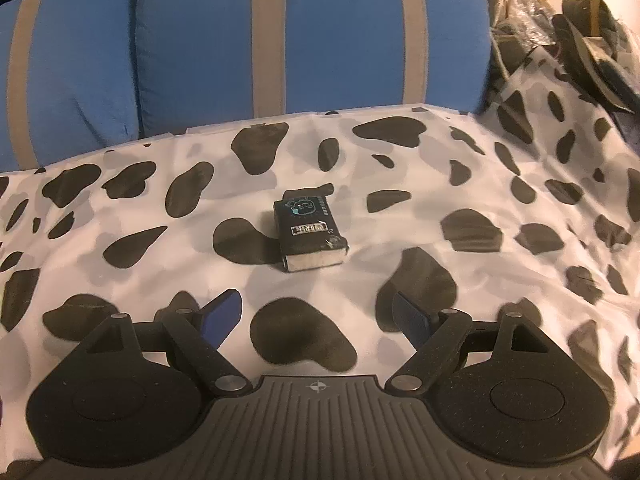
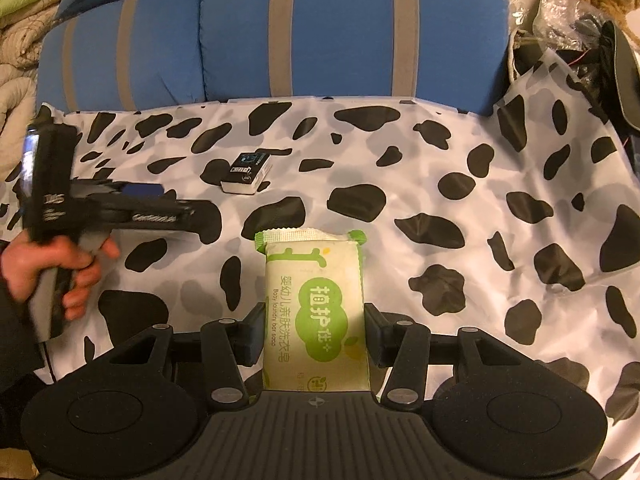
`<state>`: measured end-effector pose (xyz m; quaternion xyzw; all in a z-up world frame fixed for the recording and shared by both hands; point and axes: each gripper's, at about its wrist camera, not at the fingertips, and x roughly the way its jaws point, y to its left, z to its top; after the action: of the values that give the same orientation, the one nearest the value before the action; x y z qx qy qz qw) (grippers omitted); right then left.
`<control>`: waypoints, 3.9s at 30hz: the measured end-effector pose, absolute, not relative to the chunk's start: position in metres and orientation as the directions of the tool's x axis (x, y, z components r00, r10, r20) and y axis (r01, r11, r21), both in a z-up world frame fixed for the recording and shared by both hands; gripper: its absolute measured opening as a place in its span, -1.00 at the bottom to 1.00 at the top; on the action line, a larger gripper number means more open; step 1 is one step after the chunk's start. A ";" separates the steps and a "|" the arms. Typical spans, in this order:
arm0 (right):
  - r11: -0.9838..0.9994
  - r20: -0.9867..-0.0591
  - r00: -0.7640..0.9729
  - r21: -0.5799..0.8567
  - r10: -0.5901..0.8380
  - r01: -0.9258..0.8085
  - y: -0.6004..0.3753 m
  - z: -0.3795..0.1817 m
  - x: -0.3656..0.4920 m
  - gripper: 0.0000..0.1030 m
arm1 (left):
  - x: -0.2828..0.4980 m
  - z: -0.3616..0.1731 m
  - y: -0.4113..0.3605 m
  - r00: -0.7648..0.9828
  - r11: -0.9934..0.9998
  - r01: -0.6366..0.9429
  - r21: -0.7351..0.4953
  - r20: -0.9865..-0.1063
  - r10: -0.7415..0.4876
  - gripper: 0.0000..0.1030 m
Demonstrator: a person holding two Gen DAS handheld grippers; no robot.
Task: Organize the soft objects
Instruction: 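Move the left gripper to the black tissue box while the right holds the packet, then grasp the black tissue box with the left gripper, then carry the tissue box and green packet over the cardboard box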
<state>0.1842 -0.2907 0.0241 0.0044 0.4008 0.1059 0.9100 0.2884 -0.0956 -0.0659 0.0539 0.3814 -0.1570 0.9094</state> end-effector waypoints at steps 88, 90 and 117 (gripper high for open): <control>0.946 -0.713 0.657 0.031 0.247 -0.322 -0.242 0.015 0.153 0.01 | 0.095 -0.001 -0.038 0.677 0.930 0.363 -0.055 -0.670 -0.304 -0.07; 0.944 -0.712 0.655 0.034 0.254 -0.329 -0.240 0.015 0.147 0.01 | 0.089 -0.001 -0.038 0.674 0.929 0.368 -0.046 -0.675 -0.301 -0.07; 0.920 -0.717 0.633 0.031 0.292 -0.390 -0.224 0.011 0.072 0.01 | 0.023 -0.006 -0.046 0.582 0.918 0.397 -0.026 -0.766 -0.273 -0.07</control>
<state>0.0722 -0.2238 0.0110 -0.0636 0.3846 0.1891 0.9012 0.0229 -0.0464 -0.0064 0.0742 0.4164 -0.1890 0.8862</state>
